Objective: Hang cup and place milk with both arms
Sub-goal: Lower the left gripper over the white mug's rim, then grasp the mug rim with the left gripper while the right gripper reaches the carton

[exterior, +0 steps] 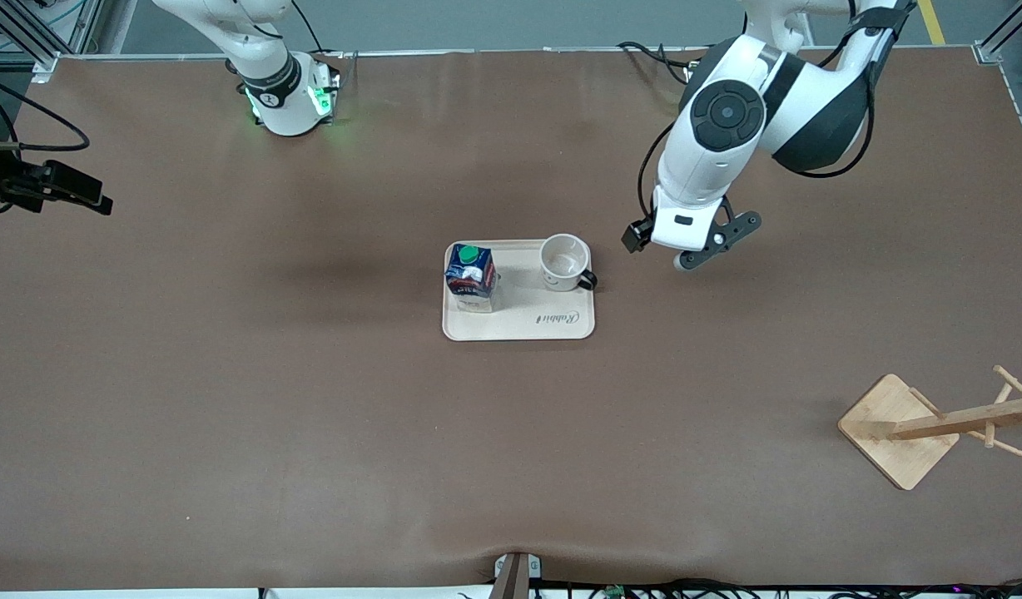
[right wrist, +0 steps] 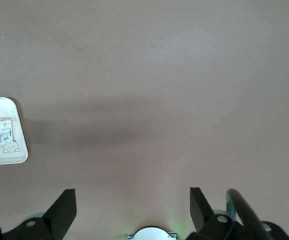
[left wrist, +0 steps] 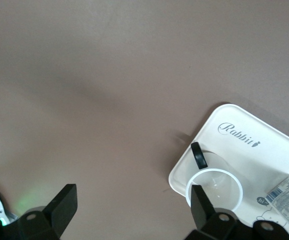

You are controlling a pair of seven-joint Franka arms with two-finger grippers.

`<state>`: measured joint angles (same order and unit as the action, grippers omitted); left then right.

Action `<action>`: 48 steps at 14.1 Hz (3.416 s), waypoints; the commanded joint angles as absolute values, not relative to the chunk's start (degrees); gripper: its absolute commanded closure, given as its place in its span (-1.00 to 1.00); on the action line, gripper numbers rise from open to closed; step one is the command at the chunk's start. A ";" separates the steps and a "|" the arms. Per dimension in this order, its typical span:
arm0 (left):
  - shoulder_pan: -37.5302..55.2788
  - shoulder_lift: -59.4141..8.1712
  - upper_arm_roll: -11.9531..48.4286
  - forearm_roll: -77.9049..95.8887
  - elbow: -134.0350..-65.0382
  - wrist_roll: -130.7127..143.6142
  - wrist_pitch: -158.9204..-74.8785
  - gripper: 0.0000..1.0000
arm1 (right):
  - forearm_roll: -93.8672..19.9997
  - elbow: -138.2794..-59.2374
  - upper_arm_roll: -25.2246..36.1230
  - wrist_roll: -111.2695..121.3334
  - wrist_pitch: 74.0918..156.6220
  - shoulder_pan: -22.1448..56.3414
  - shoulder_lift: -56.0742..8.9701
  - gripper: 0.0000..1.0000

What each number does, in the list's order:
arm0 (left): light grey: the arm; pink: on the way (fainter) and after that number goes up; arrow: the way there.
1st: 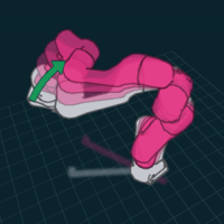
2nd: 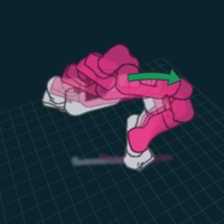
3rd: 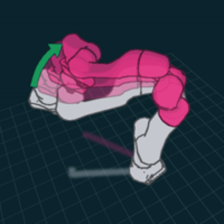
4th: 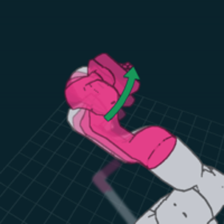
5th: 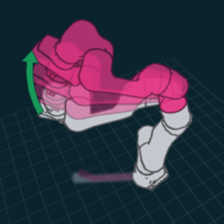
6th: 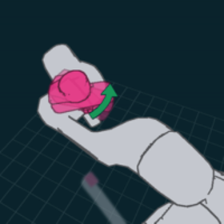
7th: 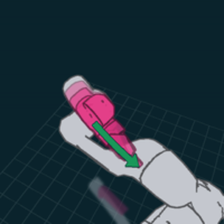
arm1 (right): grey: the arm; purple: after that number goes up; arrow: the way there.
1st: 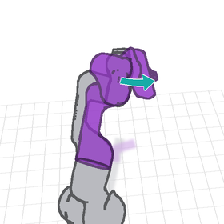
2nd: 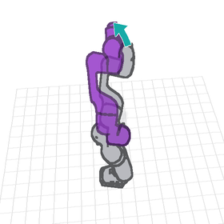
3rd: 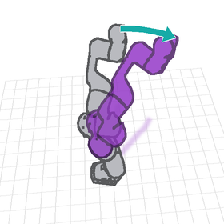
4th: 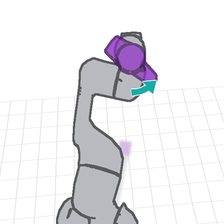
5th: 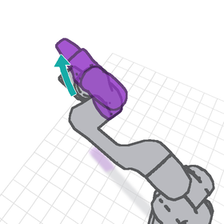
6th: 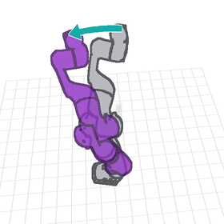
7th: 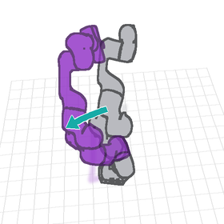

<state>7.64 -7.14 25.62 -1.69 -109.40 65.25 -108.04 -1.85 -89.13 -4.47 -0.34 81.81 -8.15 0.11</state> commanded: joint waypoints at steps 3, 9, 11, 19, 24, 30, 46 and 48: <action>8.61 -8.17 25.93 -2.46 -110.04 68.55 -110.38 -1.00 | -2.20 -88.51 -5.19 0.79 81.47 -9.58 -0.09 -1.00; 10.28 -8.79 25.93 -2.55 -115.39 73.55 -118.99 -1.00 | -2.29 -88.51 -5.19 0.88 81.74 -10.20 -0.09 -1.00; 11.07 -9.75 25.93 -2.55 -116.10 75.40 -120.58 -1.00 | -2.20 -88.59 -5.19 0.79 81.56 -10.54 -0.09 -1.00; 13.88 -15.81 25.93 -2.55 -116.63 81.90 -127.69 -1.00 | -2.11 -88.86 -5.19 0.00 78.85 -11.51 -0.09 -1.00; 15.99 -18.89 25.84 -2.55 -116.63 84.11 -130.60 -1.00 | -3.16 -87.55 -5.27 0.09 78.13 -11.77 -6.49 -1.00; 17.14 -20.30 25.84 -2.55 -119.71 85.25 -136.58 -1.00 | -8.00 -87.36 -5.19 0.62 77.78 -15.38 -6.86 -1.00; 18.11 -23.55 25.49 -2.55 -118.92 85.25 -137.46 1.00 | -13.62 -89.74 -5.62 -9.49 89.83 -5.71 -14.59 -1.00; 17.93 -23.47 25.40 -2.64 -118.74 85.08 -137.46 1.00 | -14.67 -90.00 -5.54 -10.71 89.82 -3.62 -14.59 -1.00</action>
<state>17.90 -23.79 25.54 -1.69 -118.96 83.82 -137.20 -12.70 -89.59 -5.87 -9.34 90.13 -4.26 -15.66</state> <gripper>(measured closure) 0.916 0.000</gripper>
